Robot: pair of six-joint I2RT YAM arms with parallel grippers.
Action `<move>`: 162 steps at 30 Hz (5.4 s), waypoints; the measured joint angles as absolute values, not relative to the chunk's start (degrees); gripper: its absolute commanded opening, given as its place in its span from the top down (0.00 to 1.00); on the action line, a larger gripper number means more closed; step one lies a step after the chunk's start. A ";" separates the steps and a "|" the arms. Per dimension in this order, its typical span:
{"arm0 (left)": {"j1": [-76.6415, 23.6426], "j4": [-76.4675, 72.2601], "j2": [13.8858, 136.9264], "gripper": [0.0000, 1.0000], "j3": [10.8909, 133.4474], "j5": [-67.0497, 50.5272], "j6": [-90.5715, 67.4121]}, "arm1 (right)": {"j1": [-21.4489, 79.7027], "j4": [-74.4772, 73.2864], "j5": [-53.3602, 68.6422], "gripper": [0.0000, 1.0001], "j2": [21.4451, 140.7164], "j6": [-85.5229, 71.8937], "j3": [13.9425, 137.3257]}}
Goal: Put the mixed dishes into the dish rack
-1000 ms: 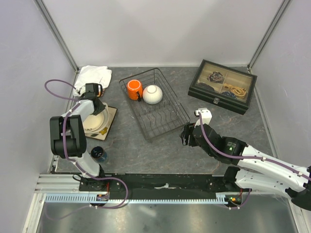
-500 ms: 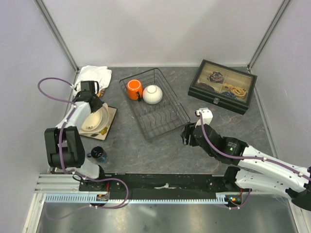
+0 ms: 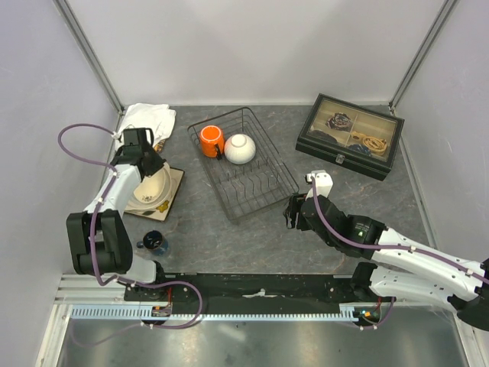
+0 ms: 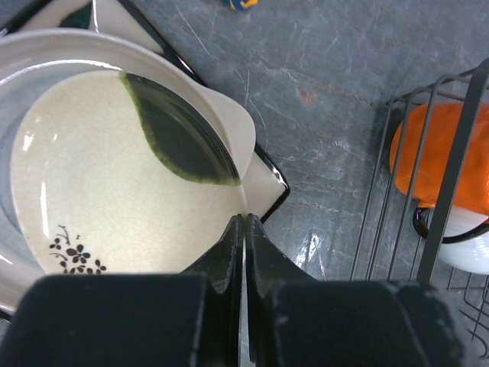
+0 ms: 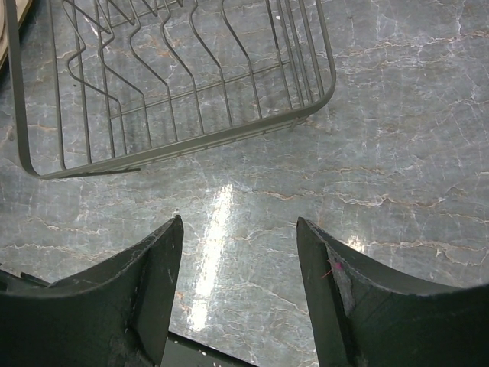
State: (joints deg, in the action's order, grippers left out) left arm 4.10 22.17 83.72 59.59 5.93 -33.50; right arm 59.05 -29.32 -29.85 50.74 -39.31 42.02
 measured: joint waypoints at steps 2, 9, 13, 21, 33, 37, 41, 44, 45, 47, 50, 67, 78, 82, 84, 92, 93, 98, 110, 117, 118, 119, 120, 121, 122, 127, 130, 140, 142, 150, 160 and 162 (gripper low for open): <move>3.84 22.11 84.09 0.98 59.18 5.08 -33.78 | 59.05 -29.32 -29.85 0.32 50.72 -39.46 42.02; 0.71 20.71 88.58 0.99 59.16 4.54 -34.04 | 59.05 -29.32 -29.82 0.31 50.63 -40.34 41.93; -1.89 20.67 91.96 0.98 59.59 5.56 -34.02 | 59.05 -29.36 -29.82 0.31 50.63 -40.53 41.76; -4.08 21.26 94.59 0.92 62.46 8.93 -33.36 | 59.05 -29.36 -29.82 0.31 50.72 -40.53 41.76; -5.78 23.55 94.59 0.59 63.96 13.72 -30.44 | 59.05 -29.36 -29.61 0.31 51.88 -40.71 41.67; -7.73 25.04 94.59 0.50 65.67 16.88 -28.73 | 59.05 -29.34 -29.61 0.31 51.83 -40.77 41.58; -9.54 25.82 94.59 0.48 67.81 19.46 -27.29 | 59.05 -29.26 -29.54 0.31 51.79 -40.91 41.06; -10.63 26.57 94.59 0.48 69.08 21.43 -26.26 | 59.05 -29.28 -29.41 0.31 51.75 -40.97 40.66; -10.85 26.83 94.59 0.48 69.32 22.28 -25.96 | 59.05 -29.30 -29.39 0.31 51.70 -40.99 40.62; -11.11 27.29 94.59 0.48 69.47 23.97 -25.54 | 59.05 -29.28 -29.39 0.31 51.53 -41.04 40.62; -10.85 27.97 94.59 0.51 69.36 25.93 -25.39 | 59.05 -29.26 -29.39 0.31 51.07 -41.19 40.58; -8.14 28.69 99.55 0.55 68.07 28.62 -25.74 | 59.05 -29.32 -29.43 0.30 49.19 -41.15 39.44; -5.28 28.34 99.83 0.55 65.43 28.38 -26.06 | 59.05 -29.45 -29.43 0.30 49.43 -41.10 39.24; -4.84 28.16 99.83 0.56 64.53 28.12 -26.09 | 59.05 -29.45 -29.43 0.29 49.76 -40.97 39.24; -4.84 28.16 99.83 0.57 64.40 27.94 -26.09 | 59.05 -29.45 -29.43 0.29 49.76 -40.88 39.24; -4.84 27.79 99.94 0.89 64.38 27.35 -26.41 | 59.05 -29.45 -29.43 0.29 49.76 -40.75 39.24; -4.84 27.70 100.03 0.95 64.38 27.38 -26.41 | 59.05 -29.45 -29.43 0.29 49.76 -40.75 39.24; -4.84 27.44 100.03 0.98 64.38 27.55 -26.33 | 59.05 -29.45 -29.43 0.29 49.76 -40.75 39.24; -5.87 27.18 96.88 0.99 64.29 24.93 -26.37 | 59.05 -29.45 -29.43 0.29 49.69 -40.86 39.22; -8.05 26.85 95.15 0.98 64.34 22.57 -26.41 | 59.05 -29.54 -29.43 0.29 48.77 -41.19 38.59; -8.23 26.83 94.89 0.98 64.34 22.15 -26.44 | 59.05 -29.54 -29.43 0.29 48.77 -41.19 38.59; -8.36 26.83 94.59 0.98 64.34 21.89 -26.44 | 59.05 -29.56 -29.43 0.29 48.77 -41.19 38.59; -8.51 26.89 94.19 0.98 64.34 21.61 -26.46 | 59.05 -29.56 -29.43 0.29 48.77 -41.21 38.59; -8.62 26.89 93.58 0.98 64.34 21.08 -26.48 | 59.05 -29.56 -29.43 0.29 48.77 -41.21 38.59; -8.71 26.87 92.90 0.98 64.34 20.75 -26.50 | 59.05 -29.56 -29.43 0.29 48.77 -41.21 38.59; -8.86 26.96 88.53 0.98 64.79 19.07 -26.50 | 59.05 -29.58 -29.43 0.29 48.84 -41.36 38.59; -8.86 27.03 86.19 0.99 65.67 18.09 -26.50 | 59.05 -29.61 -29.43 0.29 48.97 -41.45 38.59; -8.86 27.77 81.43 0.98 66.67 15.75 -26.57 | 59.05 -29.61 -29.41 0.29 49.28 -42.26 38.59; -8.86 27.94 80.79 0.98 66.89 15.27 -26.57 | 59.05 -29.61 -29.41 0.29 49.45 -42.33 38.59; -8.86 29.65 75.20 0.98 68.79 9.67 -27.20 | 59.05 -29.58 -29.39 0.29 49.82 -42.46 38.59; -8.86 25.56 65.58 0.98 70.48 -5.37 -32.03 | 59.05 -29.76 -30.06 0.29 49.56 -42.41 39.13; -8.86 24.60 64.90 0.98 70.48 -8.23 -33.56 | 59.05 -29.98 -30.41 0.29 49.54 -42.41 39.68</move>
